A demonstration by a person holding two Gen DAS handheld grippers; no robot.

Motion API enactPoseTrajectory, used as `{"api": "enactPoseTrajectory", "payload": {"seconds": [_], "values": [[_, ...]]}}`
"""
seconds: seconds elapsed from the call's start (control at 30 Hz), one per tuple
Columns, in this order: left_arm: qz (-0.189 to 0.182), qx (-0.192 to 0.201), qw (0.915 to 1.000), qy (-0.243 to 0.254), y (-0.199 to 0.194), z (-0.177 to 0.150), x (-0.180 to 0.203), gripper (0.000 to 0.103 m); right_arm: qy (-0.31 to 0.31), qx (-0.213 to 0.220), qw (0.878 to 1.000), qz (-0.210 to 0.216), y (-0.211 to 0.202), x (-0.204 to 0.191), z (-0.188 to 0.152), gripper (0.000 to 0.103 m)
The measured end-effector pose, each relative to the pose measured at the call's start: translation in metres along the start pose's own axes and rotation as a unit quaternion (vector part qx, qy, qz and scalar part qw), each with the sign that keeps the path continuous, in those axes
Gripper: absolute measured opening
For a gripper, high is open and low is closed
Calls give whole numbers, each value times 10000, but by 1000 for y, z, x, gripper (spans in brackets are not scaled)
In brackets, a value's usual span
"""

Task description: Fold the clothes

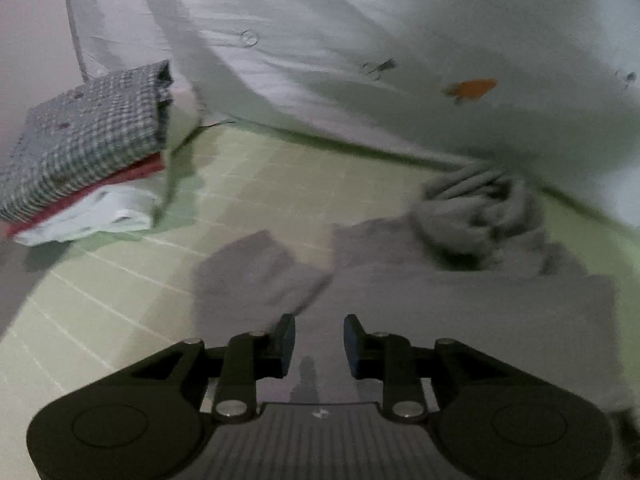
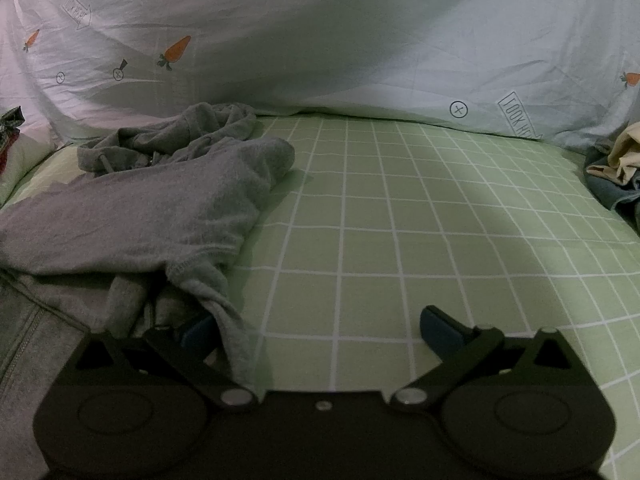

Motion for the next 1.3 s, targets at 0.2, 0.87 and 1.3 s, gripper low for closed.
{"api": "enactPoseTrajectory", "payload": {"seconds": [0.2,0.87,1.3], "values": [[421,-154,9987,252,29,2,-23,29,-2,-6,10000,-11,0,0,0,103],[271,144,9991,279,36,10,-25,12,-10,-17,10000,-59,1,0,1,103],[-1719,745,9814,417,-67,26,87,12,16,-16,10000,-52,1,1,1,103]]}}
Point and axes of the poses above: each gripper's, at about its wrist camera, not at the fingertips, and y roughly the way its jaws point, x to its right, z to its top, the point moved 7 cm from there along y, roughly the way its jaws point, and after that the axes turned 9 degrees about -y, right-handed, at the moved point
